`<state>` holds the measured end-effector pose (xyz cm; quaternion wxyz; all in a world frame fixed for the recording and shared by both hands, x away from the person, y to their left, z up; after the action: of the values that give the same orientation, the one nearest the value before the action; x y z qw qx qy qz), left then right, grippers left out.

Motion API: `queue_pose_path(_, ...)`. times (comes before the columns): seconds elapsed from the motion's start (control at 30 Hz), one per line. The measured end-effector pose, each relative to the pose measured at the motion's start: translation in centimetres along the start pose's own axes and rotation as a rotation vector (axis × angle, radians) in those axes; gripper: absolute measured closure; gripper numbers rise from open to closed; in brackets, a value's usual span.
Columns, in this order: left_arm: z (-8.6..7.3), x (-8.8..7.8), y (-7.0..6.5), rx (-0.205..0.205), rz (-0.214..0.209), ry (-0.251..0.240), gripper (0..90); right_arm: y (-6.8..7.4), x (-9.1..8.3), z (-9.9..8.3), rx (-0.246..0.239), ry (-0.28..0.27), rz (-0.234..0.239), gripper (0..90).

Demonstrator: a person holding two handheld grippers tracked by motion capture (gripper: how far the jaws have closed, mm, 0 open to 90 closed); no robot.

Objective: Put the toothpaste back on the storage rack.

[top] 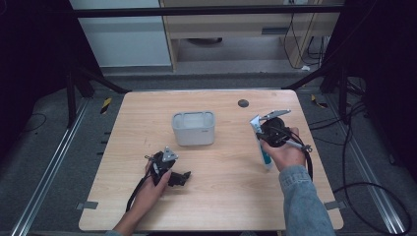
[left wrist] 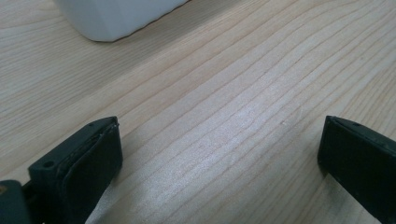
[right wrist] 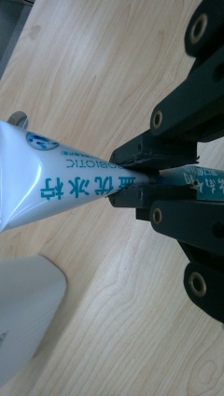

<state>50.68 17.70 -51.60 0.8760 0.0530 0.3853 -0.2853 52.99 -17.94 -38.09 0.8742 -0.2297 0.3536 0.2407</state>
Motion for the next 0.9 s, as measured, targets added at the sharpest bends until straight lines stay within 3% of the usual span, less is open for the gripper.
queue_pose_path(0.67,0.0,0.0,0.0,0.002,0.000,0.002,0.0,-0.6,-1.5,0.6,0.059,-0.144,-0.086,81.1)
queue_pose_path(0.9,0.0,0.0,0.0,0.000,0.000,0.000,0.0,-0.6,-1.4,0.6,0.079,-0.173,-0.093,81.0)
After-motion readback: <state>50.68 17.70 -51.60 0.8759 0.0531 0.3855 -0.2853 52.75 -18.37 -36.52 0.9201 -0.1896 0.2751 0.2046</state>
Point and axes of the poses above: each handheld gripper's, and its own axes: x roughly forward along the jaws, z roughly out of its top, y roughly to its left, the point moved 1 cm from there along x, roughly forward along the jaws, and after that the axes turned 12 degrees about -x, right-handed, at the moved point
